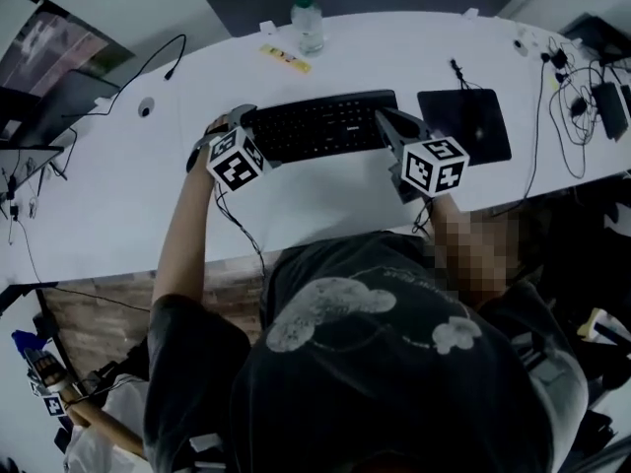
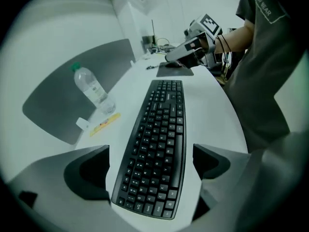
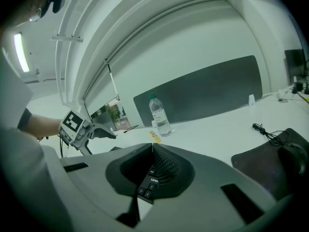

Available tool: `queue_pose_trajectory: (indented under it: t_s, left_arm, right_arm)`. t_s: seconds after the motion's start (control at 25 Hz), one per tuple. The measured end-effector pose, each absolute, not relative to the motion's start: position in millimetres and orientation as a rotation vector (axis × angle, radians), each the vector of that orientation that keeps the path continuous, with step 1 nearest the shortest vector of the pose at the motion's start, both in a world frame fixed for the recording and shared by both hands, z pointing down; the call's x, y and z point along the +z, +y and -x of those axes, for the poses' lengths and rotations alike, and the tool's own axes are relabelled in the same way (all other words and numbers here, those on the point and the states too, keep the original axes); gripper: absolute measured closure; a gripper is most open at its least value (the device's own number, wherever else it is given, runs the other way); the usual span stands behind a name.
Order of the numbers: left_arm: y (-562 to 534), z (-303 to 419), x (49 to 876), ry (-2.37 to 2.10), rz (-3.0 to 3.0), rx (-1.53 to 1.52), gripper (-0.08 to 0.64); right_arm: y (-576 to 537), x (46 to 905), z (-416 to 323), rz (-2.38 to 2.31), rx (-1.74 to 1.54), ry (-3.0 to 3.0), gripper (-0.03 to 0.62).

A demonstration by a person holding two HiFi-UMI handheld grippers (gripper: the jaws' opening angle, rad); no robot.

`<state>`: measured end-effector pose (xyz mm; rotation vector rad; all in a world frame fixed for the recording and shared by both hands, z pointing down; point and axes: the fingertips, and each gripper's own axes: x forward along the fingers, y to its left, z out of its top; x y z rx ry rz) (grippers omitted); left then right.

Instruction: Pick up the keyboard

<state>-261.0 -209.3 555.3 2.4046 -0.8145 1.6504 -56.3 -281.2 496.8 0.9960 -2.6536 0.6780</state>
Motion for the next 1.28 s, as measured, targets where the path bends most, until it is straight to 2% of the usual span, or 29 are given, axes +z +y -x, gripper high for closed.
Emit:
queue_pose_trajectory:
  t_s: [0.84,0.96,1.04,1.28]
  left_arm:
    - [-236,275,623,-0.204,-2.283,1.802,0.014]
    - [-226,273,628,-0.198,-2.228,1.839,0.009]
    - [-213,284,633,-0.203,-2.133,1.902,-0.028]
    - [-209,287,635,-0.209,-2.104,1.924,-0.029]
  right_arm:
    - [-300,511,68,-1.128,0.723,-2.533,0.598]
    - [-302,514,66,-1.134,0.740,-2.530,0.598]
    - [-302,517,67,-1.129,0.748,-2.527,0.598]
    - [-301,523,77,-1.086,0.759,-2.540,0.598]
